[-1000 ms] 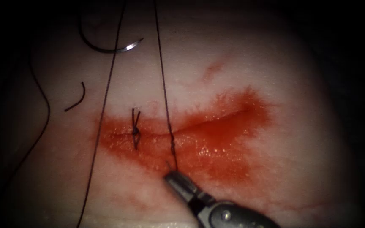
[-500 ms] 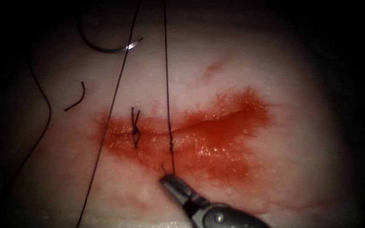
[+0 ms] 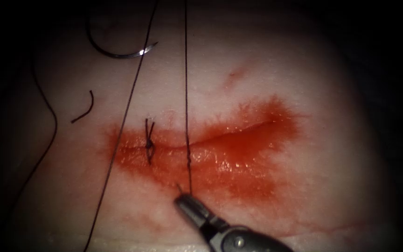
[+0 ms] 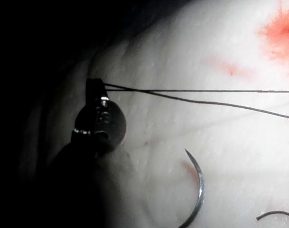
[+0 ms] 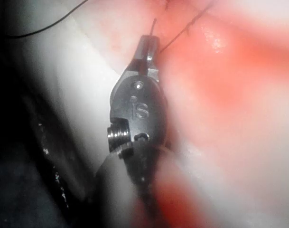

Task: Wound Closure
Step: Pull down on suture tail with right hand while pulling upward on suture working end with left hand to tighten knot, then wrap suture clockwise one time around right holder

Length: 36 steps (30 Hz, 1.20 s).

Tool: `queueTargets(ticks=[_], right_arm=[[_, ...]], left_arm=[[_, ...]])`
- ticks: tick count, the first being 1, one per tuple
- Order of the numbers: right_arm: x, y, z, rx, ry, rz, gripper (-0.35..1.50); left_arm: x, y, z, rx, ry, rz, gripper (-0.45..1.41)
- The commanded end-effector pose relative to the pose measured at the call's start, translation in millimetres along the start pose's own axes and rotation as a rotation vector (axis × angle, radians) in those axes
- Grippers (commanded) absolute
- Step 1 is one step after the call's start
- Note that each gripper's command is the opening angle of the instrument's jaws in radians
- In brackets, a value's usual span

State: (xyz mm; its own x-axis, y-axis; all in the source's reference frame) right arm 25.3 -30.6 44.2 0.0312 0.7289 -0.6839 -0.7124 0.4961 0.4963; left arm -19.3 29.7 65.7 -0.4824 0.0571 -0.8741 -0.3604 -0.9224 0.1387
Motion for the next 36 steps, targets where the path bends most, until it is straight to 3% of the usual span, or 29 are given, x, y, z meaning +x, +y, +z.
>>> queueTargets(ticks=[1,4,7,11,15,20,22,25,32,34,36], right_arm=[[0.1,0.2,0.7,0.019,0.015,-0.006,0.0],[0.9,1.1,1.1,0.035,0.02,-0.037,0.73],[1.6,2.1,1.4,0.046,0.025,-0.05,0.95],[2.7,3.6,1.6,0.062,0.037,-0.055,1.07],[4.1,5.3,1.4,0.084,0.058,-0.057,1.05],[6.5,6.7,1.1,0.146,0.052,-0.057,0.8],[7.4,7.0,1.4,0.173,0.049,-0.049,0.78],[9.0,7.8,2.4,0.217,0.052,-0.06,0.7],[9.3,8.4,6.1,0.309,0.032,-0.066,0.68],[9.3,8.3,7.2,0.332,0.039,-0.069,0.6],[9.2,8.2,8.2,0.35,0.044,-0.071,0.31]], left_arm=[[0.1,0.7,0.2,-0.024,0.036,-0.018,-0.45],[0.7,2.6,-1.2,-0.096,0.08,-0.065,-0.45],[1.5,4.6,-3.1,-0.188,0.11,-0.112,-0.45],[3.1,6.8,-6.2,-0.266,0.147,-0.151,-0.45],[4.9,8.4,-9.1,-0.316,0.183,-0.181,-0.45],[7.5,10.2,-12.6,-0.387,0.239,-0.227,-0.45],[8.9,11.2,-14.0,-0.419,0.268,-0.243,-0.45],[11.5,13.2,-16.4,-0.468,0.304,-0.245,-0.45],[15.7,17.2,-19.5,-0.492,0.329,-0.238,-0.45],[16.4,17.9,-19.9,-0.496,0.328,-0.248,-0.45],[17.1,18.6,-20.3,-0.493,0.327,-0.265,-0.45]])
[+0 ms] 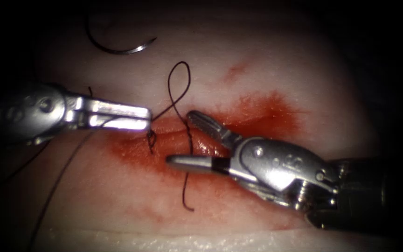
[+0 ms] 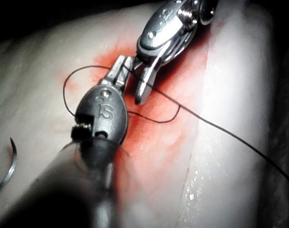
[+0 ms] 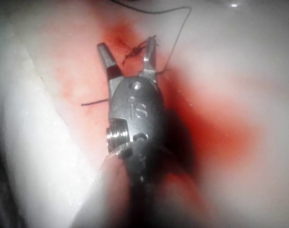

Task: Wound Closure
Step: Wrap suture clockwise one time around right holder

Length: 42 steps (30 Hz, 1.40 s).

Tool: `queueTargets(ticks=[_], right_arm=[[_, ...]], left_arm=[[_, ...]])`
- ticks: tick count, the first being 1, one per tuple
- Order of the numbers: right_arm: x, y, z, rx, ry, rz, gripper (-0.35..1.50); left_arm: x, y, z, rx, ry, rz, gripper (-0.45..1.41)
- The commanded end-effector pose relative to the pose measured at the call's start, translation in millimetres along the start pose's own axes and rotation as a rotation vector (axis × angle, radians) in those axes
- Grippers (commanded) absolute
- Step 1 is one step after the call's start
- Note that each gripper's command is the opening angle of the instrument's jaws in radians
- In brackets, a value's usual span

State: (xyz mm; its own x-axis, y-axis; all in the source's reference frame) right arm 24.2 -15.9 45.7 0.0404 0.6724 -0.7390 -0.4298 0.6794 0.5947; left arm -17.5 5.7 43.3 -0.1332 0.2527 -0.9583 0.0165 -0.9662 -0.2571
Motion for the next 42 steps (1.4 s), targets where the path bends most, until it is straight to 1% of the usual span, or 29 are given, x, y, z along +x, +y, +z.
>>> queueTargets(ticks=[1,2,7,9,11,13,16,20,21,25,26,29,35,40,42], right_arm=[[-0.6,0.0,1.9,0.012,0.005,-0.004,-0.06],[-0.6,0.0,2.3,0.019,0.005,-0.005,-0.34],[-0.7,1.0,4.4,0.001,-0.007,-0.007,-0.35],[-0.6,1.6,5.2,-0.001,0.007,-0.015,-0.35],[-0.6,2.2,5.9,0.036,0.064,-0.023,-0.35],[-0.6,2.7,6.3,0.072,0.084,-0.028,-0.35],[-0.5,3.3,6.6,0.124,0.141,-0.035,-0.35],[-0.3,4.3,6.8,0.259,0.157,0.026,-0.35],[-0.2,4.8,6.8,0.312,0.172,0.03,-0.35],[0.0,5.4,6.5,0.409,0.26,0.042,-0.35],[0.1,5.5,6.4,0.432,0.27,0.044,-0.35],[0.2,5.6,6.0,0.478,0.275,0.049,-0.35],[0.2,5.7,5.6,0.571,0.32,0.06,-0.35],[0.1,5.7,5.4,0.642,0.321,0.063,-0.35],[0.1,5.7,5.3,0.676,0.287,0.057,-0.35]], left_arm=[[-0.3,0.2,0.7,0.015,0.006,-0.005,-0.45],[-0.2,0.6,0.7,0.031,0.006,-0.009,-0.45],[-0.2,1.9,0.4,0.065,0.022,-0.035,-0.45],[-0.6,2.3,0.3,0.072,0.026,-0.046,-0.45],[-1.0,2.7,0.3,0.071,0.025,-0.052,-0.45],[-1.5,3.2,0.4,0.07,0.025,-0.061,-0.45],[-2.5,3.6,0.4,0.074,0.031,-0.084,-0.45],[-4.2,3.6,0.6,0.079,0.037,-0.102,-0.45],[-5.2,3.4,0.8,0.083,0.042,-0.115,-0.45],[-7.4,2.7,0.9,0.081,0.043,-0.137,-0.45],[-7.9,2.5,0.9,0.08,0.042,-0.139,-0.45],[-10.0,1.6,0.7,0.092,0.033,-0.158,-0.45],[-13.1,0.6,0.6,0.097,0.029,-0.199,-0.45],[-15.0,-0.1,0.9,0.103,0.026,-0.216,-0.45],[-15.5,-0.5,1.0,0.105,0.025,-0.224,-0.45]])
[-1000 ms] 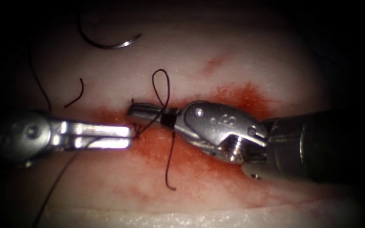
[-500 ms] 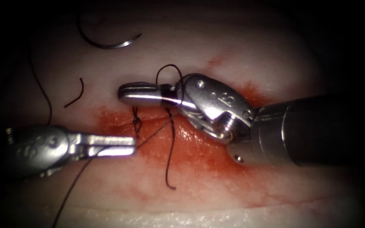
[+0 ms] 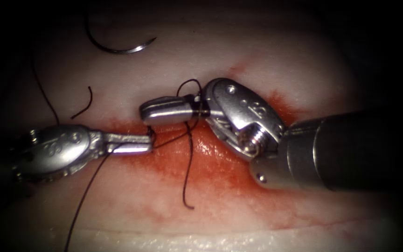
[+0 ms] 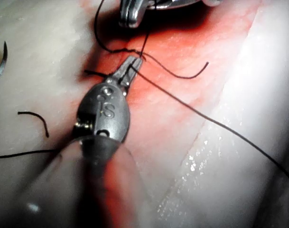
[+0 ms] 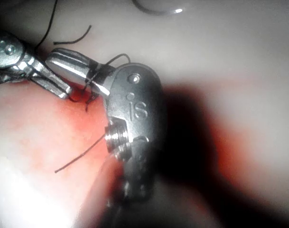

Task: Wound Closure
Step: Wrap suture clockwise one time around right holder, then pick up tail of thread with right jaws

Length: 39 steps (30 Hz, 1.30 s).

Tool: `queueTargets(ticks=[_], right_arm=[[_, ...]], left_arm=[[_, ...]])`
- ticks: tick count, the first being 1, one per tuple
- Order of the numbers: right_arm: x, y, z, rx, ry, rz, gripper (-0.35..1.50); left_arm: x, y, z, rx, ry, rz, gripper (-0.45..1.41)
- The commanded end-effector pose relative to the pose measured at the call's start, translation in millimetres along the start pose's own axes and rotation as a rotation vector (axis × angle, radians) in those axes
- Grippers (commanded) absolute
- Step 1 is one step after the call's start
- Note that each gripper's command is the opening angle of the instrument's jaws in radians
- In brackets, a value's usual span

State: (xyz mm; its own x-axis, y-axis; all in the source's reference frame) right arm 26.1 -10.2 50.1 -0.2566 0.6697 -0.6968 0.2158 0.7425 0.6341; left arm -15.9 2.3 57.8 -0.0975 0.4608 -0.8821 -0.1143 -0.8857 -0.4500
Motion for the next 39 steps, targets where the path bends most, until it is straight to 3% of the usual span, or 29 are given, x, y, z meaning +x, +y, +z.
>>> queueTargets(ticks=[1,12,15,20,28,39], right_arm=[[-0.6,0.3,0.3,0.03,-0.04,0.008,-0.35],[-0.9,-0.2,0.5,0.263,-0.38,-0.026,-0.35],[-1.0,-0.6,0.6,0.309,-0.431,-0.038,-0.35],[-1.3,-1.7,1.2,0.353,-0.435,-0.04,-0.35],[-1.9,-3.8,2.1,0.419,-0.427,-0.045,0.26],[-1.8,-4.5,1.1,0.451,-0.423,-0.068,0.63]], left_arm=[[-0.6,-0.3,0.6,0.0,0.0,0.001,-0.45],[-0.5,-1.0,1.6,0.006,0.003,-0.002,-0.45],[-0.4,-0.7,1.8,0.002,0.005,-0.002,-0.45],[-0.4,-0.3,2.0,0.0,0.01,-0.001,-0.45],[-0.7,-0.1,2.1,0.0,0.009,-0.009,-0.45],[-1.5,0.0,2.2,-0.001,0.002,-0.011,-0.45]])
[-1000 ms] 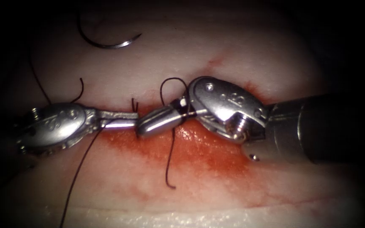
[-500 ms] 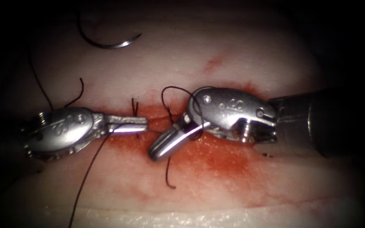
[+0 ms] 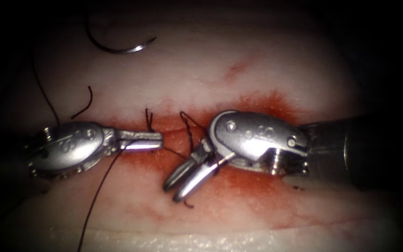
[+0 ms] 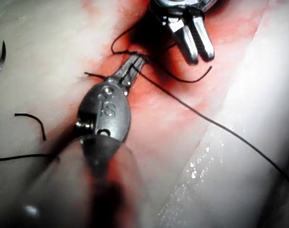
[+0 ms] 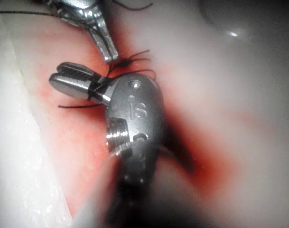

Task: Wound Closure
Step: Pick up tail of thread with right jaws

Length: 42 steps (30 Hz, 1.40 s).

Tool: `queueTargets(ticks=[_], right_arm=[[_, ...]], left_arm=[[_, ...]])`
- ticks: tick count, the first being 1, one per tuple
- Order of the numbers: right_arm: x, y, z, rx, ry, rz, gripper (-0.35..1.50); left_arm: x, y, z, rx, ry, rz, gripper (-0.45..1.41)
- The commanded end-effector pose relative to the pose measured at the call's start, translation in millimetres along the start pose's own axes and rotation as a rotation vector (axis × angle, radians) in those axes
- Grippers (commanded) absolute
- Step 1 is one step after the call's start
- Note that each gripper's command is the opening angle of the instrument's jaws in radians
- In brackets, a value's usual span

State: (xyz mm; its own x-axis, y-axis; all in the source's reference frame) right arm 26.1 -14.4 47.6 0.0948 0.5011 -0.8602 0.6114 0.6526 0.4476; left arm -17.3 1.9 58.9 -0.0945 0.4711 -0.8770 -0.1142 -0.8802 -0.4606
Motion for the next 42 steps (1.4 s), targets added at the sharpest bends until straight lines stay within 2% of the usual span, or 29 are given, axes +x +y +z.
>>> queueTargets(ticks=[1,4,11,27,31,32,33,34,42], right_arm=[[-0.6,0.3,0.5,0.002,0.001,-0.016,0.69],[-0.6,0.0,0.4,0.007,0.0,-0.029,0.88],[-0.7,-0.4,0.5,0.026,-0.01,-0.056,1.0],[-3.1,0.0,2.2,0.03,-0.101,-0.105,0.74],[-3.4,0.5,2.3,0.013,-0.121,-0.111,0.54],[-3.3,0.6,2.3,0.012,-0.121,-0.11,0.41],[-3.2,0.6,2.2,0.011,-0.12,-0.11,0.14],[-3.0,0.7,2.1,0.011,-0.118,-0.108,-0.35],[-1.0,1.7,0.3,-0.046,-0.108,-0.091,-0.35]], left_arm=[[-0.6,-0.1,0.7,0.0,-0.003,-0.004,-0.45],[-0.8,0.0,0.7,0.0,-0.003,-0.007,-0.45],[-0.8,0.1,0.7,-0.001,-0.003,-0.007,-0.45],[-0.8,0.2,0.4,-0.004,-0.003,-0.019,-0.45],[-0.8,0.2,0.4,-0.004,-0.003,-0.019,-0.45],[-0.9,0.2,0.4,-0.004,-0.003,-0.019,-0.45],[-0.8,0.2,0.4,-0.004,-0.003,-0.019,-0.45],[-0.8,0.2,0.4,-0.005,-0.003,-0.019,-0.45],[-1.1,1.1,0.0,-0.011,-0.003,-0.015,-0.45]])
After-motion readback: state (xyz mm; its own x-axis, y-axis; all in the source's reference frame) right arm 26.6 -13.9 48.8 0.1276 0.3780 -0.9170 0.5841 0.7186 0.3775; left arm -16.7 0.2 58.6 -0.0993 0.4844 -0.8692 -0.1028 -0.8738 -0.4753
